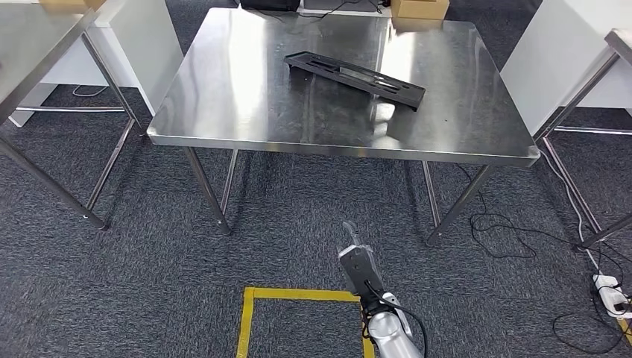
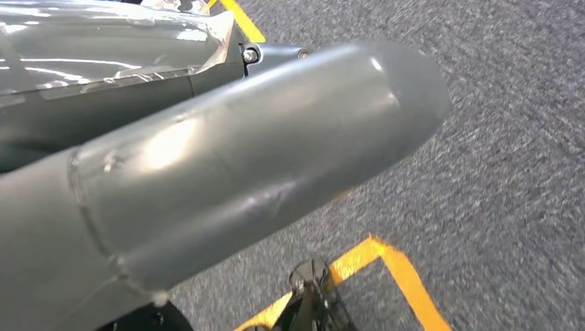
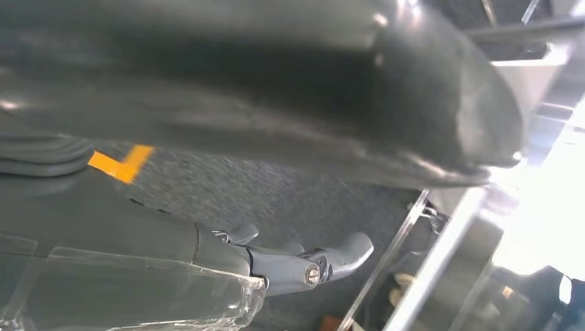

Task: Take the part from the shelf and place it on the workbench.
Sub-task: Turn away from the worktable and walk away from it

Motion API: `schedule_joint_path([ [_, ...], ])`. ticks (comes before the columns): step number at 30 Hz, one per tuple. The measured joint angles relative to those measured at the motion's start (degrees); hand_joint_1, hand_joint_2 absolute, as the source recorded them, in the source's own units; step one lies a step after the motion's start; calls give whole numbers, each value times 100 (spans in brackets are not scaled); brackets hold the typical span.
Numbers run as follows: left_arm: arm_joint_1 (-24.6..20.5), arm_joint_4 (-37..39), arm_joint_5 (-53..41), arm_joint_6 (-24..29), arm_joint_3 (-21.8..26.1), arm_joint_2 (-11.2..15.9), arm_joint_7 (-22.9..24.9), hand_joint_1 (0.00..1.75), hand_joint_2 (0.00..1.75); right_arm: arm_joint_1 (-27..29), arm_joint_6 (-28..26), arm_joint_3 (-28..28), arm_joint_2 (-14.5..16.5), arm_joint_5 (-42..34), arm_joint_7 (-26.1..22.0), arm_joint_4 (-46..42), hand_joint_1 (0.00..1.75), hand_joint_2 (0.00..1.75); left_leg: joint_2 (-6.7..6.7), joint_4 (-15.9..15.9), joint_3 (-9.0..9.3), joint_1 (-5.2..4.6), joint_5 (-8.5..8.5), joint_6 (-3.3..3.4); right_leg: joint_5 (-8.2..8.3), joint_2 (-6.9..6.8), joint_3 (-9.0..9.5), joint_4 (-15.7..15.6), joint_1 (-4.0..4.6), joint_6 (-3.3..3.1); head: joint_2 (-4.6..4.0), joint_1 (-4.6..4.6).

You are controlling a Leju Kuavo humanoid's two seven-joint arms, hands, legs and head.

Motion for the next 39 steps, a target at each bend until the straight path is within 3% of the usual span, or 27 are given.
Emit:
schedule_joint_path([
  [1, -2, -4, 0, 1, 1, -1, -1, 0, 0, -4, 0, -14, -1, -1, -1, 20, 0, 0, 10, -3, -73, -7, 65, 76, -255, 7, -122, 314, -5, -39, 0, 17],
  [3, -1, -10, -1, 2, 1, -1, 0, 0, 0, -12, 0, -44, -1, -1, -2, 53, 0, 0, 19, 1, -247, -46, 200, 165, -721, 19, -342, 1122, 2, -78, 0, 37],
  [4, 0, -11, -1, 2, 1, -1, 0, 0, 0, -14, 0, -54, -3, -1, -3, 72, 0, 0, 25, 3, -339, -67, 274, 179, -821, 25, -365, 1420, 6, -62, 0, 38],
  [5, 0, -11, -1, 1, 1, -1, 1, 0, 0, -15, 0, -61, -3, -1, -3, 89, 0, 0, 28, 4, -429, -87, 347, 184, -810, 30, -294, 1531, 15, -33, 0, 38],
  [6, 0, -11, -1, 1, 1, -1, 1, 0, 0, -18, 0, -64, -4, -1, -3, 104, 0, 0, 30, 5, -516, -106, 421, 182, -718, 32, -113, 1426, 28, -4, 0, 39],
  [7, 0, -11, -1, 1, 1, -1, 1, 0, 0, -26, 0, -66, -2, 0, -3, 115, 0, 0, 29, 5, -596, -121, 494, 177, -610, 33, 166, 1126, 51, -2, 0, 38],
  [9, -1, -11, 0, 1, 2, -13, 1, 0, 0, -63, -1, -69, 9, 1, -6, 123, 0, 0, 31, 8, -707, -131, 632, 145, -613, 26, 865, 200, 119, -110, 0, 32],
  [11, -2, -13, 1, -1, 3, -26, 1, 0, 0, -103, -2, -72, 26, 2, -11, 128, 0, 0, 52, -25, -740, -110, 770, 72, -722, 28, 1217, -393, 184, -231, 0, 26],
  [13, 2, -15, 1, 1, 4, -31, 1, 0, 0, -116, -2, -76, 37, 2, -14, 141, 0, 0, 64, -80, -756, -77, 878, -19, -631, 34, 1158, -484, 194, -297, 0, 35],
  [14, 6, -15, 1, 3, 6, -33, 1, 0, 0, -119, -2, -80, 44, 1, -13, 148, 0, 0, 55, -50, -792, -64, 807, -55, -551, 32, 1101, -500, 179, -341, 0, 42],
  [15, 11, -15, 2, 5, 8, -34, 2, 0, 0, -117, -2, -85, 52, -1, -13, 155, 0, 0, 41, 67, -843, -59, 605, -89, -457, 28, 1031, -518, 156, -379, 0, 33],
  [16, 15, -15, 2, 7, 11, -31, 3, 0, 0, -117, -2, -90, 62, -2, -12, 162, 0, 0, 29, 302, -910, -51, 291, -121, -358, 23, 948, -529, 131, -404, 0, 22],
  [18, 14, -19, 2, 7, 12, -18, 5, 0, 0, -113, -2, -97, 73, -2, -11, 174, 0, 0, 20, 1025, -1032, -36, -341, -188, -192, 16, 777, -520, 127, -419, 0, -9],
  [19, 14, -22, 1, 7, 13, -10, 5, 0, 0, -110, -2, -100, 74, -1, -11, 183, 0, 0, 21, 1372, -1052, -22, -459, -220, -111, 7, 681, -507, 125, -407, 0, -11],
  [20, 13, -25, 1, 7, 13, -1, 5, 0, 0, -108, -2, -103, 74, -1, -11, 193, 0, 0, 22, 1593, -1009, -5, -414, -247, -35, -1, 575, -484, 119, -388, 0, -12],
  [22, 12, -28, 1, 6, 14, 8, 5, 0, 0, -106, -2, -111, 73, -1, -11, 210, 0, 0, 24, 1474, -641, 35, -111, -290, 87, -9, 335, -395, 91, -326, 0, -13],
  [24, -1, -28, 44, -49, 14, 11, -63, 0, 0, -109, -69, -128, 73, -61, 19, 216, 0, 0, 2, 716, 8, 54, -143, -308, 163, -6, 140, -270, 76, -247, 0, -24],
  [26, -15, -26, 147, -187, 13, 26, -238, 0, 0, -114, -222, -207, 74, -227, 58, 217, 0, 0, -32, 111, 396, 22, -396, -227, 247, -17, 40, -196, 91, -152, 0, -28],
  [29, -8, -4, 263, -328, 10, 87, -397, 0, 0, -109, -255, -404, -13, -438, -13, 249, 0, 0, -19, -22, 317, -28, -342, 21, 345, -25, -38, -184, 69, -36, 0, -20],
  [30, -4, 3, 279, -345, 11, 112, -408, 0, 0, -105, -233, -461, -58, -466, -40, 266, 0, 0, -1, -33, 242, -28, -269, 105, 231, -15, -107, -82, 53, -43, 0, -12],
  [31, -1, 8, 289, -356, 12, 134, -415, 0, 0, -103, -222, -506, -96, -484, -55, 280, 0, 0, 17, -43, 150, -27, -187, 170, 15, -3, -201, 134, 43, -71, 0, 2],
  [33, 0, 18, 293, -361, 12, 168, -421, 0, 0, -101, -214, -569, -139, -496, -68, 301, 0, 0, 37, -34, -31, -51, -28, 221, -540, 15, -396, 865, 41, -132, 0, 27],
  [34, 0, 25, 295, -360, 12, 177, -421, 0, 0, -101, -214, -592, -150, -497, -72, 311, 0, 0, 45, -29, -126, -67, 56, 222, -706, 20, -437, 1223, 42, -124, 0, 32],
  [35, 0, 32, 293, -357, 12, 181, -421, 0, 0, -102, -213, -613, -159, -497, -75, 323, 0, 0, 51, -24, -220, -83, 138, 224, -749, 23, -405, 1448, 45, -90, 0, 33],
  [36, 0, 37, 290, -353, 12, 184, -420, 0, 0, -103, -211, -631, -166, -497, -78, 333, 0, 0, 55, -20, -317, -99, 218, 224, -692, 26, -276, 1474, 50, -49, 0, 34],
  [37, 0, 43, 287, -350, 12, 185, -420, 0, 0, -109, -208, -649, -174, -497, -80, 342, 0, 0, 55, -19, -410, -115, 299, 219, -586, 29, -32, 1274, 64, -25, 0, 35],
  [39, -3, 57, 281, -347, 12, 183, -419, 0, 0, -145, -204, -673, -184, -497, -86, 348, 0, 0, 51, -17, -552, -140, 448, 192, -538, 32, 682, 381, 118, -94, 0, 33],
])
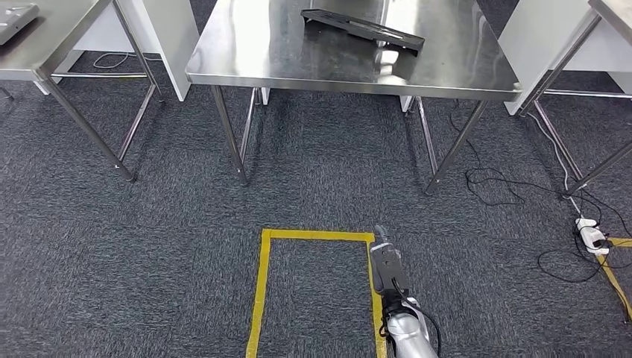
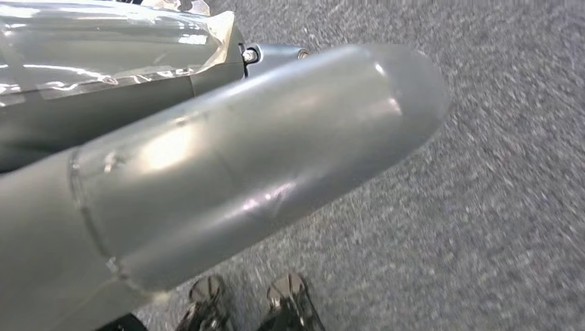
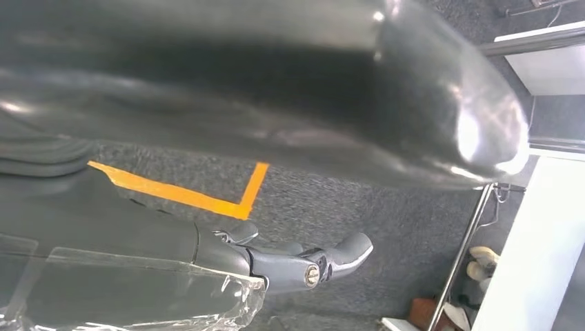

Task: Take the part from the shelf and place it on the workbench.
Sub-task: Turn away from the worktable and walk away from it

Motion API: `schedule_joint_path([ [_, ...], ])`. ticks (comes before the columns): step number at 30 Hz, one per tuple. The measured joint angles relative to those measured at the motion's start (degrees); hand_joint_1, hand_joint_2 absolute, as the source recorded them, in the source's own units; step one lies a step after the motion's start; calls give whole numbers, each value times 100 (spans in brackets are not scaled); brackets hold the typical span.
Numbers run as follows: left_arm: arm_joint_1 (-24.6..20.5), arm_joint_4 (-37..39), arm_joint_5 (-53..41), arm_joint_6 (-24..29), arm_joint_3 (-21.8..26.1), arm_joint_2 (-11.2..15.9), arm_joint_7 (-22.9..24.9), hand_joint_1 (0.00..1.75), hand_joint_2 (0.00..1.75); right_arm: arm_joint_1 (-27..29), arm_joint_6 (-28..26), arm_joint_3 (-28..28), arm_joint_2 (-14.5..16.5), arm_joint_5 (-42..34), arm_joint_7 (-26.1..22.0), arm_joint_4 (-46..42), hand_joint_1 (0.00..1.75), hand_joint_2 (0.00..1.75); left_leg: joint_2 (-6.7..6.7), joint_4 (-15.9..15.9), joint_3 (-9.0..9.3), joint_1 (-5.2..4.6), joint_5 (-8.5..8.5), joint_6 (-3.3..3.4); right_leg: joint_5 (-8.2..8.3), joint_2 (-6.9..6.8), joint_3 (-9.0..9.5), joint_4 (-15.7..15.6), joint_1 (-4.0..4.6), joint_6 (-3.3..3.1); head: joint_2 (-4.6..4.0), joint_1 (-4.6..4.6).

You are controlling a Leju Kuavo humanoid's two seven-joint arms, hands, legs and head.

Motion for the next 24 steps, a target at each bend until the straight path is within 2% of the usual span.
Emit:
schedule_joint_path([
  [1, 0, 8, -2, 0, 0, -1, 0, 0, 0, -24, 1, -9, -2, 0, -4, 1, 0, 0, 3, -10, -39, -3, 70, -27, -45, 0, 276, -407, 29, -55, 0, -14],
  [2, 0, 15, -3, -3, 0, -2, 0, 0, 0, -46, 1, -15, -4, -1, -9, 2, 0, 0, 8, -21, -59, 5, 135, -61, -103, 3, 430, -685, 53, -112, 0, -18],
  [3, 2, 21, -3, -9, 0, -2, -1, 0, 0, -60, 1, -23, -8, -3, -11, 5, 0, 0, 14, -44, -69, 18, 199, -103, -124, 4, 464, -809, 74, -158, 0, -20],
  [5, 12, 27, -1, -49, 0, 6, -4, 0, 0, -74, 1, -49, -17, -14, -11, 14, 0, 0, 9, -82, -101, 45, 273, -188, 19, 2, 347, -851, 69, -231, 0, -2],
  [6, 17, 30, 0, -76, 0, 14, -10, 0, 0, -80, 1, -67, -19, -21, -8, 19, 0, 0, -4, -24, -148, 53, 157, -223, 113, -3, 287, -872, 54, -279, 0, -1],
  [7, 23, 31, 3, -105, 0, 24, -14, 0, 0, -82, 1, -85, -18, -27, -3, 23, 0, 0, -20, 133, -211, 58, -79, -257, 215, -8, 217, -897, 34, -312, 0, -8],
  [9, 26, 32, 7, -138, -1, 51, -21, 0, 0, -78, 1, -115, -22, -34, 4, 32, 0, 0, -38, 771, -350, 82, -756, -317, 390, -13, 53, -893, 21, -348, 0, -30],
  [10, 26, 33, 9, -146, -1, 64, -21, 0, 0, -72, 1, -126, -25, -35, 7, 39, 0, 0, -40, 1144, -392, 90, -967, -347, 470, -18, -44, -880, 22, -342, 0, -38],
  [11, 26, 33, 8, -148, -1, 77, -22, 0, 0, -68, 1, -135, -28, -34, 8, 46, 0, 0, -40, 1438, -388, 99, -1024, -370, 548, -23, -154, -859, 21, -333, 0, -38],
  [12, 26, 33, 8, -148, -1, 89, -22, 0, 0, -65, 1, -143, -30, -34, 10, 53, 0, 0, -39, 1579, -312, 109, -942, -386, 617, -26, -271, -829, 18, -316, 0, -42],
  [13, 25, 33, 8, -149, 0, 100, -22, 0, 0, -63, 1, -149, -30, -34, 11, 58, 0, 0, -38, 1519, -136, 122, -790, -395, 677, -28, -388, -791, 11, -293, 0, -43],
  [14, 22, 33, 8, -149, 0, 109, -22, 0, 0, -63, 1, -155, -31, -33, 13, 61, 0, 0, -37, 1250, 155, 136, -681, -400, 729, -26, -494, -739, 4, -265, 0, -45],
  [15, 16, 35, 8, -151, 0, 114, -22, 0, 0, -65, 1, -160, -31, -33, 14, 62, 0, 0, -41, 836, 515, 144, -689, -402, 769, -23, -589, -676, 8, -234, 0, -48],
  [16, 11, 37, 8, -154, -1, 117, -22, 0, 0, -69, 1, -167, -32, -33, 14, 62, 0, 0, -55, 440, 828, 141, -768, -381, 806, -22, -659, -617, 13, -198, 0, -46],
  [17, 7, 40, 8, -158, -1, 117, -25, 0, 0, -73, 1, -174, -34, -33, 13, 62, 0, 0, -65, 138, 1034, 130, -876, -352, 845, -23, -699, -576, 21, -159, 0, -39],
  [18, 7, 44, 8, -161, -2, 119, -27, 0, 0, -75, 1, -181, -34, -33, 13, 62, 0, 0, -76, -21, 1116, 106, -948, -307, 889, -26, -718, -563, 28, -118, 0, -33],
  [20, 11, 50, 10, -164, -2, 119, -35, 0, 0, -70, -1, -193, -38, -34, 13, 68, 0, 0, -57, -59, 1029, 81, -877, -184, 976, -28, -742, -581, 7, -37, 0, -23],
  [21, 11, 52, 11, -169, -2, 119, -41, 0, 0, -65, -10, -197, -43, -34, 21, 72, 0, 0, -42, -66, 966, 80, -801, -122, 920, -22, -788, -537, -3, -25, 0, -22],
  [22, 10, 54, 13, -182, -2, 119, -51, 0, 0, -59, -31, -202, -50, -32, 38, 78, 0, 0, -27, -78, 888, 89, -715, -66, 755, -13, -873, -397, -14, -39, 0, -6],
  [24, 12, 55, 22, -247, -2, 121, -83, 0, 0, -53, -124, -224, -73, -14, 119, 95, 0, 0, -15, -78, 697, 94, -549, -10, 194, 0, -1063, 201, -25, -108, 0, 28],
])
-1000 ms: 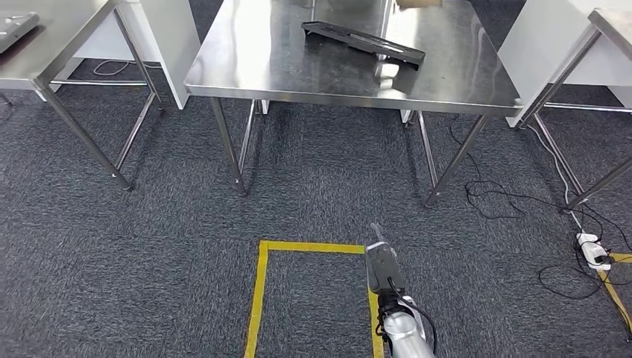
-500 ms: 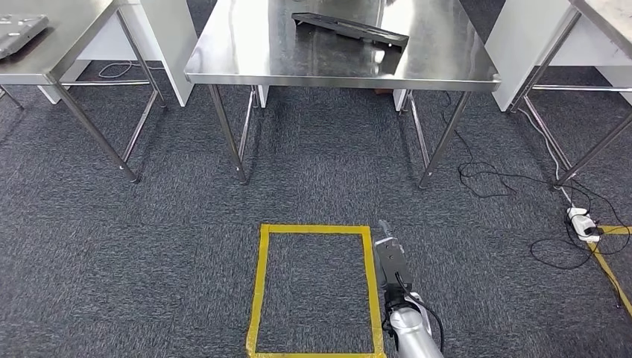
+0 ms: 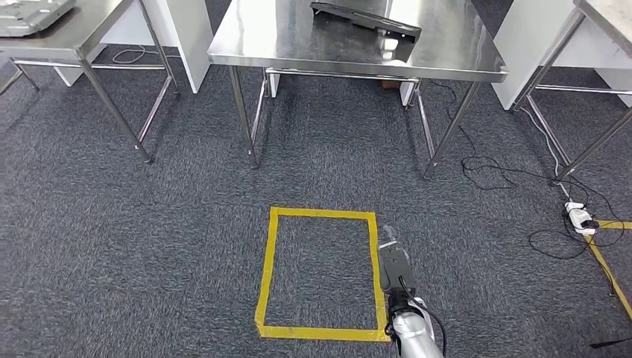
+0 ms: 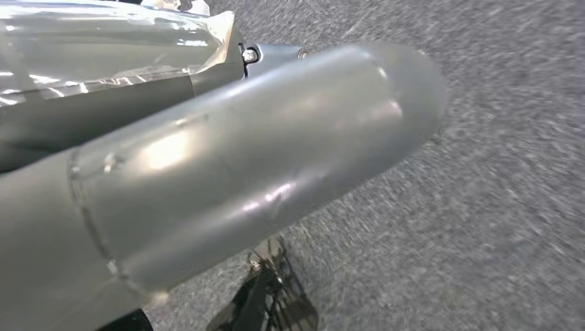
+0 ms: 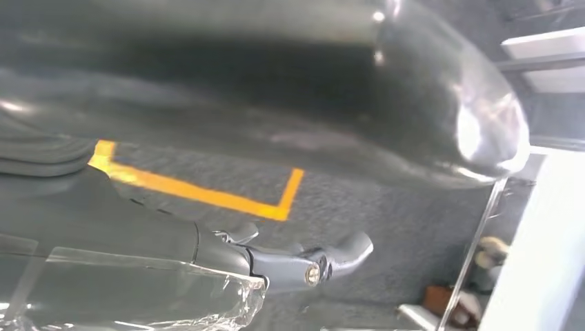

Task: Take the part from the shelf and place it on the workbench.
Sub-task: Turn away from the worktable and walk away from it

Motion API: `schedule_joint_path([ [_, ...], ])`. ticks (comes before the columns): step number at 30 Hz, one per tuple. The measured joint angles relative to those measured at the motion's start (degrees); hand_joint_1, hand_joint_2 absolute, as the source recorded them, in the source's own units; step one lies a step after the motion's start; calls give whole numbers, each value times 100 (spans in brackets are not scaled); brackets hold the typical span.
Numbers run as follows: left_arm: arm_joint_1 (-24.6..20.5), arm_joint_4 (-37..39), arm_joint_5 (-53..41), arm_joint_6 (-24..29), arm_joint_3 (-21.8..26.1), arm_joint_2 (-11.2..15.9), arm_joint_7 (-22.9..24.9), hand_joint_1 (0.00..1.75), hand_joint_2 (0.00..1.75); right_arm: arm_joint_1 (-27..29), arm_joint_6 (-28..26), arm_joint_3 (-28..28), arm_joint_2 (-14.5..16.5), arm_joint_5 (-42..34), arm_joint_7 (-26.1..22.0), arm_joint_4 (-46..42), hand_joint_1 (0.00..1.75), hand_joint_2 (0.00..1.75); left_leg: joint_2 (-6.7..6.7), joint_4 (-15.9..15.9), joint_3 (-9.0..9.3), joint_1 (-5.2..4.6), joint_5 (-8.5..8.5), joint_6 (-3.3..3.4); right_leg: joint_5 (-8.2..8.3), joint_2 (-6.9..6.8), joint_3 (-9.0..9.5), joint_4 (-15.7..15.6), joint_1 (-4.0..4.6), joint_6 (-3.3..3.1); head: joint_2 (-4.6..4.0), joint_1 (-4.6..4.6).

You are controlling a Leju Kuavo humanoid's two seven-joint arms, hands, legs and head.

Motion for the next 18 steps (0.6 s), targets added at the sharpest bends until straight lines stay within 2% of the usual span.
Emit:
schedule_joint_path([
  [1, 4, 1, 6, -67, -1, 6, -22, 0, 0, 0, -80, -24, -25, 21, 80, 32, 0, 0, 4, 4, -90, -2, 80, 7, -230, 2, -66, 378, -4, -7, 0, 14],
  [2, 9, 1, 9, -150, -2, 16, -45, 0, 0, 0, -186, -59, -57, 55, 204, 97, 0, 0, 8, 9, -182, -3, 157, 4, -341, 3, -70, 687, -7, 20, 0, 14],
  [3, 13, 2, 1, -239, -7, 32, -66, 0, 0, 4, -305, -105, -102, 99, 390, 200, 0, 0, 11, 15, -271, -4, 232, -1, -330, 4, -6, 862, -11, 76, 0, 14],
  [4, 15, 2, -20, -323, -19, 56, -81, 0, 0, 14, -432, -156, -160, 162, 645, 338, 0, 0, 10, 19, -354, -5, 303, -12, -229, 4, 149, 838, -14, 140, 0, 17],
  [5, 18, 2, -53, -387, -36, 81, -87, 0, 0, 34, -562, -205, -220, 246, 969, 490, 0, 0, 4, 23, -439, -5, 370, -27, -120, 4, 402, 610, -17, 182, 0, 17],
  [6, 21, 2, -93, -438, -59, 104, -85, 0, 0, 62, -682, -244, -292, 351, 1345, 639, 0, 0, -5, 28, -506, -7, 432, -49, -75, 4, 742, 214, -12, 185, 0, 19],
  [7, 24, 2, -133, -479, -84, 126, -77, 0, 0, 96, -780, -268, -364, 475, 1737, 774, 0, 0, -11, 33, -557, -15, 491, -79, -108, 3, 1098, -261, 4, 157, 0, 20],
  [8, 28, 2, -167, -516, -110, 144, -65, 0, 0, 141, -852, -279, -436, 613, 2142, 905, 0, 0, -9, 31, -590, -19, 549, -114, -184, 4, 1355, -658, 20, 114, 0, 15],
  [9, 30, 2, -195, -547, -139, 161, -52, 0, 0, 203, -871, -282, -503, 740, 2517, 1031, 0, 0, 0, 27, -607, -16, 602, -151, -258, 6, 1508, -922, 40, 72, 0, 13],
  [11, 45, 2, -246, -590, -194, 189, -34, 0, 0, 425, -760, -285, -616, 886, 3181, 1268, 0, 0, 8, 19, -626, 10, 675, -230, -256, -1, 1513, -1054, 48, -3, 0, 9],
  [12, 61, 3, -273, -604, -220, 201, -31, 0, 0, 567, -679, -289, -652, 885, 3416, 1362, 0, 0, 2, 58, -649, 27, 603, -266, -207, -15, 1480, -1058, 42, -51, 0, 12],
  [13, 83, 3, -297, -616, -243, 211, -25, 0, 0, 709, -611, -296, -679, 849, 3583, 1434, 0, 0, -6, 167, -689, 38, 425, -297, -150, -30, 1435, -1064, 34, -108, 0, 1],
  [14, 105, 4, -329, -639, -268, 226, -15, 0, 0, 838, -577, -316, -694, 790, 3677, 1496, 0, 0, -15, 388, -751, 47, 131, -321, -85, -43, 1373, -1067, 23, -155, 0, -12],
  [16, 132, 7, -436, -688, -338, 260, 38, 0, 0, 1066, -572, -388, -713, 693, 3790, 1603, 0, 0, -21, 1066, -890, 47, -475, -360, 36, -61, 1227, -1053, 42, -204, 0, -45],
  [17, 138, 8, -516, -709, -388, 281, 83, 0, 0, 1174, -587, -429, -725, 678, 3871, 1657, 0, 0, -22, 1403, -925, 47, -614, -373, 96, -74, 1150, -1036, 51, -204, 0, -50],
  [18, 147, 9, -600, -720, -444, 305, 137, 0, 0, 1266, -602, -456, -739, 691, 3971, 1706, 0, 0, -22, 1613, -898, 47, -586, -378, 152, -88, 1064, -1008, 58, -198, 0, -50],
])
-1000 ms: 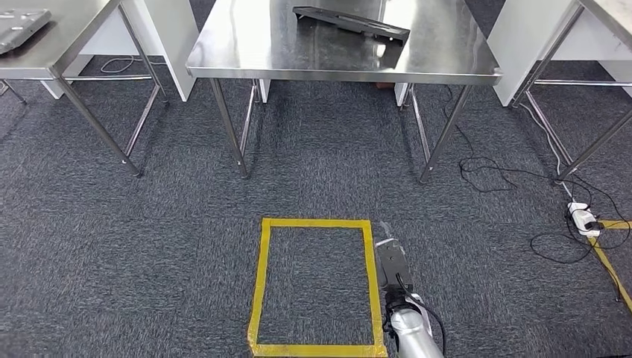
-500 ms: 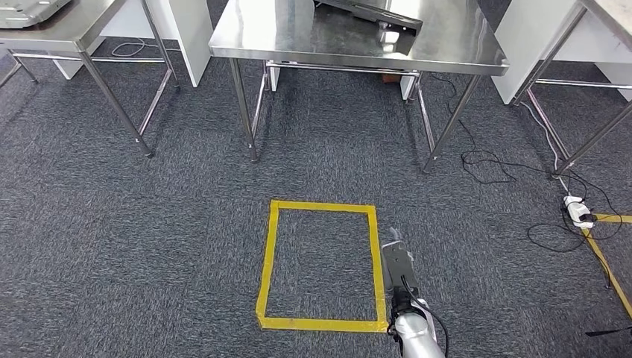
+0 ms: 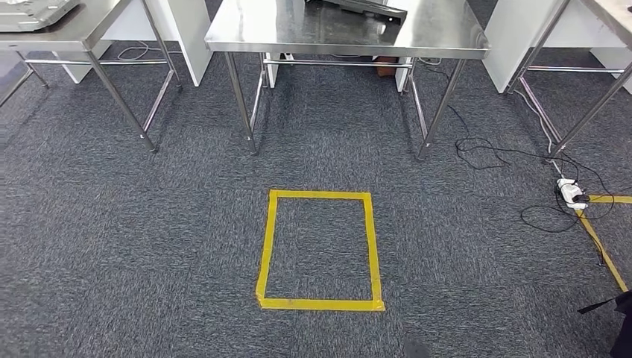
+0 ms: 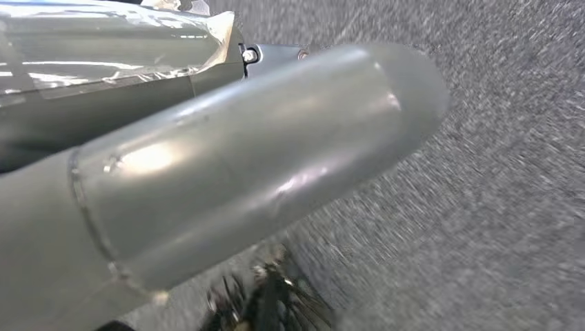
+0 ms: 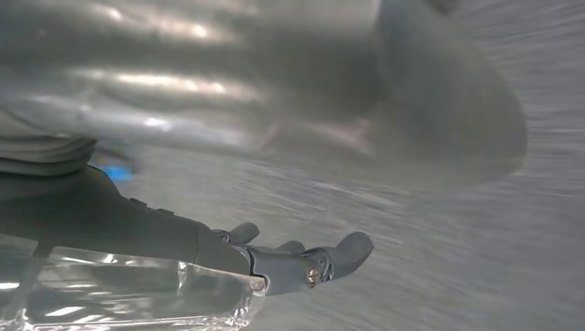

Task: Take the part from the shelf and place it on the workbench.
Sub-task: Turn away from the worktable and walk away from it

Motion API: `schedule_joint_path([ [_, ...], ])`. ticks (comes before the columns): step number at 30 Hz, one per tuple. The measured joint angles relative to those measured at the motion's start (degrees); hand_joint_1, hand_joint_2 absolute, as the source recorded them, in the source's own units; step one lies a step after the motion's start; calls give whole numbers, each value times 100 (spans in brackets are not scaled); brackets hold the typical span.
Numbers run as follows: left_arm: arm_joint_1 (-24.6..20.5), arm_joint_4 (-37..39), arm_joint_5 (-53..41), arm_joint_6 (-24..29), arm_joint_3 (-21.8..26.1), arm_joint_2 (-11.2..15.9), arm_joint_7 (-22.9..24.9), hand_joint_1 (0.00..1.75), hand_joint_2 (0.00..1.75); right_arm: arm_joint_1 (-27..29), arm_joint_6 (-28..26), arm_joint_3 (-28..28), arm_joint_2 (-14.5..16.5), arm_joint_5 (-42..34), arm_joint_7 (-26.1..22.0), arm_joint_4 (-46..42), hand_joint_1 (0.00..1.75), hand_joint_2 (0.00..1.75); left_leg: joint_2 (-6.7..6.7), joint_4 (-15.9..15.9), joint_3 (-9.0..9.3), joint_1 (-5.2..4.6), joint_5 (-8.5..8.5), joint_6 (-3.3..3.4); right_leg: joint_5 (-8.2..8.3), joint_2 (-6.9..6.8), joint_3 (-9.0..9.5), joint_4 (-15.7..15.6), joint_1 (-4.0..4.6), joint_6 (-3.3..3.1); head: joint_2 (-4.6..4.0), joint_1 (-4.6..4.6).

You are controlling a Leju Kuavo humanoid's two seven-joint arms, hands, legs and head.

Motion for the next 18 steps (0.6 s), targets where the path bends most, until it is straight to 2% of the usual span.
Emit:
schedule_joint_path([
  [1, 13, 2, -79, -13, -58, 22, 51, 0, 0, 74, -13, -15, -14, 18, 107, 42, 0, 0, 1, 41, 110, 0, 145, 5, 52, -8, -97, 40, 4, 11, 0, 0],
  [2, 28, 3, -144, -32, -115, 43, 92, 0, 0, 128, -24, -22, -26, 36, 206, 77, 0, 0, 0, -98, 307, 0, 317, 21, 99, -5, -199, 88, 6, 24, 0, -2],
  [3, 38, 5, -191, -51, -167, 63, 119, 0, 0, 160, -31, -28, -32, 49, 279, 102, 0, 0, -6, -423, 603, -5, 409, 51, 142, 4, -298, 144, 6, 42, 0, -4],
  [4, 40, 7, -223, -67, -213, 78, 134, 0, 0, 182, -37, -33, -35, 58, 325, 121, 0, 0, -11, -832, 920, -16, 403, 82, 176, 16, -378, 200, 15, 65, 0, -5],
  [5, 36, 7, -244, -76, -255, 91, 144, 0, 0, 195, -44, -37, -37, 67, 353, 134, 0, 0, -15, -1199, 1171, -31, 315, 114, 204, 22, -433, 241, 22, 91, 0, -3],
  [6, 32, 8, -272, -79, -293, 99, 152, 0, 0, 203, -54, -39, -39, 75, 375, 147, 0, 0, -18, -1468, 1327, -55, 217, 150, 236, 23, -467, 266, 23, 127, 0, -2],
  [8, 46, 9, -345, -79, -361, 103, 182, 0, 0, 219, -90, -41, -47, 91, 404, 172, 0, 0, -9, -1633, 1340, -87, 191, 235, 308, 21, -496, 264, 13, 204, 0, -1],
  [9, 60, 10, -385, -80, -391, 103, 200, 0, 0, 234, -115, -42, -53, 98, 406, 182, 0, 0, 4, -1650, 1299, -88, 250, 287, 301, 28, -535, 297, 0, 232, 0, -3],
  [10, 71, 11, -411, -84, -419, 104, 216, 0, 0, 255, -141, -42, -57, 105, 395, 189, 0, 0, 19, -1667, 1255, -81, 318, 339, 218, 41, -600, 411, -10, 237, 0, 8],
  [11, 78, 13, -423, -95, -445, 105, 226, 0, 0, 277, -167, -42, -63, 109, 376, 195, 0, 0, 32, -1681, 1195, -67, 390, 375, 58, 57, -705, 643, -21, 229, 0, 23],
  [12, 80, 13, -430, -108, -465, 107, 237, 0, 0, 294, -191, -43, -69, 113, 352, 199, 0, 0, 42, -1677, 1124, -66, 447, 393, -172, 73, -846, 996, -38, 214, 0, 37],
  [14, 91, 14, -452, -128, -500, 112, 291, 0, 0, 312, -221, -44, -86, 124, 317, 207, 0, 0, 53, -1668, 982, -66, 554, 390, -574, 87, -1060, 1733, -63, 227, 0, 57],
  [15, 99, 14, -479, -131, -518, 114, 339, 0, 0, 319, -227, -44, -97, 130, 308, 210, 0, 0, 61, -1663, 921, -65, 602, 377, -668, 89, -1042, 1892, -77, 264, 0, 57],
  [16, 109, 16, -512, -131, -540, 115, 393, 0, 0, 327, -227, -44, -106, 137, 305, 213, 0, 0, 67, -1661, 876, -63, 640, 359, -666, 89, -890, 1798, -93, 315, 0, 59],
  [17, 118, 18, -542, -131, -564, 116, 444, 0, 0, 334, -227, -44, -114, 141, 304, 216, 0, 0, 71, -1657, 843, -58, 671, 338, -586, 88, -607, 1447, -113, 373, 0, 58],
  [18, 125, 21, -563, -131, -587, 116, 482, 0, 0, 338, -226, -44, -121, 144, 304, 219, 0, 0, 72, -1650, 832, -55, 697, 312, -481, 88, -260, 962, -134, 421, 0, 61],
])
